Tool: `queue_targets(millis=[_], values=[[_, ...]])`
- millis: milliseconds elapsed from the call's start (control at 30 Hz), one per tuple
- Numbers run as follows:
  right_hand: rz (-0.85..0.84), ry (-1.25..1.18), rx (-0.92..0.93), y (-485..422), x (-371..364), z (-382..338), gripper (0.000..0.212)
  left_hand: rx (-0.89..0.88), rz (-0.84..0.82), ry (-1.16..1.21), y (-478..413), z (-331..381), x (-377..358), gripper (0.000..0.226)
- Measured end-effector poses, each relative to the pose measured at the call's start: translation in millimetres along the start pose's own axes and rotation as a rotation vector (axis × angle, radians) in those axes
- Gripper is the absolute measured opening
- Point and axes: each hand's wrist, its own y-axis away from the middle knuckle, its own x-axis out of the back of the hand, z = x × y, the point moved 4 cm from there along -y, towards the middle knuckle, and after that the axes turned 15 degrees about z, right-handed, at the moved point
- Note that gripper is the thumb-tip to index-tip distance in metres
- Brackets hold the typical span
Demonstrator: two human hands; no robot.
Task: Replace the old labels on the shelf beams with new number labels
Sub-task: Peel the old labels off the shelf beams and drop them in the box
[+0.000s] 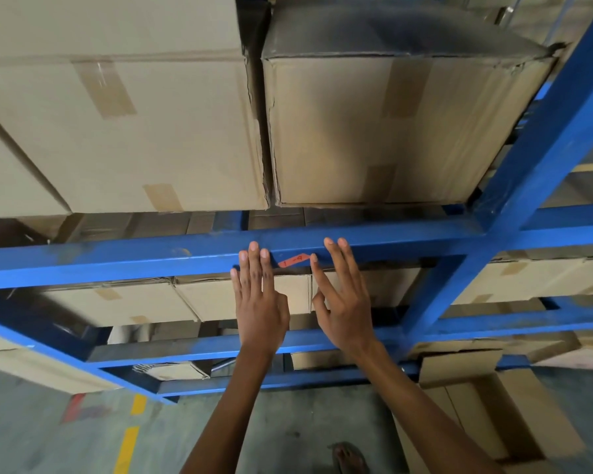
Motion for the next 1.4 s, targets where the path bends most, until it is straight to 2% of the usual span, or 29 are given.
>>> queue_targets(millis=[300, 533, 667, 833, 1000, 1067, 1133, 1233, 1400], values=[[0.106, -0.099, -0.151, -7.0, 6.0, -13.5, 0.053, -0.017, -0.003, -0.009, 0.3, -2.4, -1.6, 0.103], [0.252, -0.131, -0.351, -25.4, 3.5, -23.7, 0.022, -0.009, 0.008, -0.038, 0.2, -3.7, 2.2, 0.098], [0.268, -0.09, -0.426, -32.5, 4.3, -27.8, 0.011, -0.003, -0.023, -0.056, 1.5, 2.6, 6.0, 0.099], [0.168, -0.093, -0.428, -38.3, 8.6, -36.4, 0.006, 0.0, -0.09, -0.101, -1.8, 6.8, 13.3, 0.099], [-0.162, -0.21, -0.35, -27.4, 20.3, -41.2, 0.007, -0.034, -0.135, -0.136, -3.1, -0.7, 22.5, 0.098], [-0.236, -0.283, -0.366, -28.7, 29.3, -34.1, 0.007, -0.026, -0.144, -0.134, -6.8, -0.7, 24.1, 0.099], [-0.22, -0.311, -0.412, -30.6, 42.7, -27.1, 0.008, 0.023, -0.147, -0.112, -7.3, 4.2, 25.0, 0.103], [-0.096, -0.311, -0.512, -28.3, 70.6, -15.1, 0.01, 0.174, -0.144, -0.056, -1.3, 19.1, 27.4, 0.106], [0.038, -0.315, -0.694, -27.0, 111.7, 38.3, 0.013, 0.4, -0.126, 0.069, 7.6, 77.1, 4.6, 0.11]])
